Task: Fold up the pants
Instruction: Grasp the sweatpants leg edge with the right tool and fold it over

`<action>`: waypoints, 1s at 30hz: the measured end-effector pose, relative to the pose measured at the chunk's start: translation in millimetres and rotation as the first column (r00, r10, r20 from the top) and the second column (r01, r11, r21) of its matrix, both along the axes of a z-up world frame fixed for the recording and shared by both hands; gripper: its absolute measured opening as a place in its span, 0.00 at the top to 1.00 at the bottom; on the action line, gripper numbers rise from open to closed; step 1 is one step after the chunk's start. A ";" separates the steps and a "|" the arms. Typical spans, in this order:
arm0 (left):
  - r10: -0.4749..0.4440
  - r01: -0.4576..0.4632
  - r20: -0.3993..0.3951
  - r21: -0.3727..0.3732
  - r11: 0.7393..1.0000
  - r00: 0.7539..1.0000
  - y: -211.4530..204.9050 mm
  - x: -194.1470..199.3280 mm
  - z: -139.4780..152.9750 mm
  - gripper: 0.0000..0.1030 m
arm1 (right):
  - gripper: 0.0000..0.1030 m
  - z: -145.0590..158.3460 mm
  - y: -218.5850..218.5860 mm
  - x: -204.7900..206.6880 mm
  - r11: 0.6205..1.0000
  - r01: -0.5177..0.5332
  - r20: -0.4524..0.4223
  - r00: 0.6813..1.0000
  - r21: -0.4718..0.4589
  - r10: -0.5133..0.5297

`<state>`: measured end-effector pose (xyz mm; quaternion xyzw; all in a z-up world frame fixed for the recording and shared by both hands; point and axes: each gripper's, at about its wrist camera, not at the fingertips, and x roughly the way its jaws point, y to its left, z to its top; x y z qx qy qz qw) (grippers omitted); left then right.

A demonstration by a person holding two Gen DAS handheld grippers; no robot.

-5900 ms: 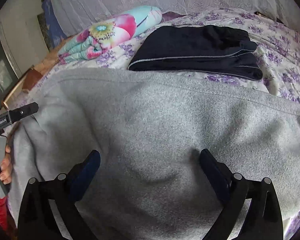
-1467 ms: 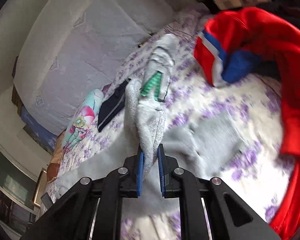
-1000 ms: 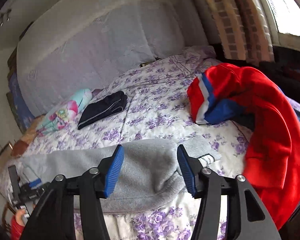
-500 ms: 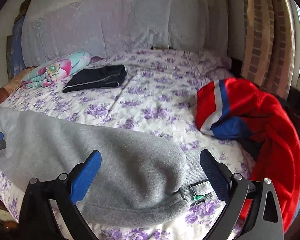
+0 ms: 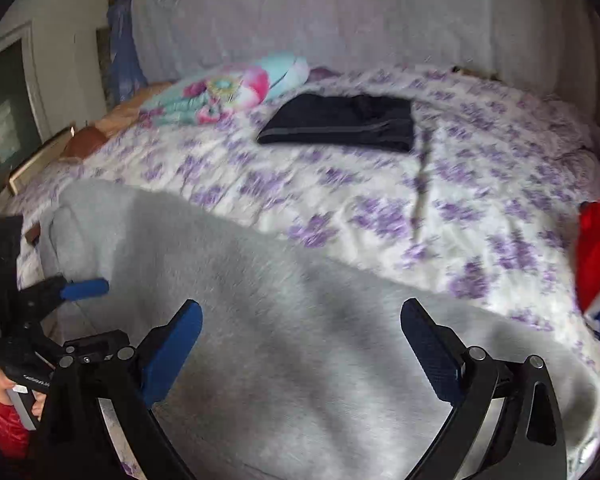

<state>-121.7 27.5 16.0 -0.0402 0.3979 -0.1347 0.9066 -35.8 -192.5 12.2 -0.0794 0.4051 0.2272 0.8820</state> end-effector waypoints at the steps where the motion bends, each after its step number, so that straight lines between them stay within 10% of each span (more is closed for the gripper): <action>1: -0.015 0.013 0.020 0.075 0.997 1.000 -7.9 -5.7 -0.9 0.05 | 0.03 -21.6 20.2 9.0 0.997 -0.045 -0.073 0.996 -0.062 0.041; 4: -0.022 0.003 0.099 0.196 0.981 0.995 -15.4 -25.5 2.0 0.05 | 0.04 -12.9 34.5 4.4 0.993 -0.091 -0.025 0.996 -0.073 0.090; 9: -0.004 0.000 0.128 0.032 0.999 0.992 17.9 -25.6 -8.3 0.05 | 0.10 51.1 34.9 20.3 0.960 -0.178 0.040 0.984 0.216 0.174; 15: 0.009 -0.022 0.173 0.072 0.997 0.985 11.2 -30.8 -10.8 0.05 | 0.63 38.9 84.5 94.1 0.967 -0.167 -0.013 0.985 0.191 0.172; 19: 0.004 -0.016 0.173 0.070 0.997 0.985 11.7 -30.6 -11.0 0.05 | 0.76 -6.4 114.9 89.7 0.959 -0.230 -0.143 0.957 0.163 0.254; 23: 0.002 -0.013 0.179 0.058 0.998 0.984 12.9 -31.4 -10.9 0.05 | 0.78 -7.0 125.3 27.2 0.933 -0.359 -0.037 0.932 0.035 0.360; 30: 0.015 -0.024 0.178 0.047 0.999 0.984 13.0 -28.0 -11.0 0.05 | 0.71 -11.4 120.3 57.9 0.932 -0.299 -0.179 0.925 0.203 0.336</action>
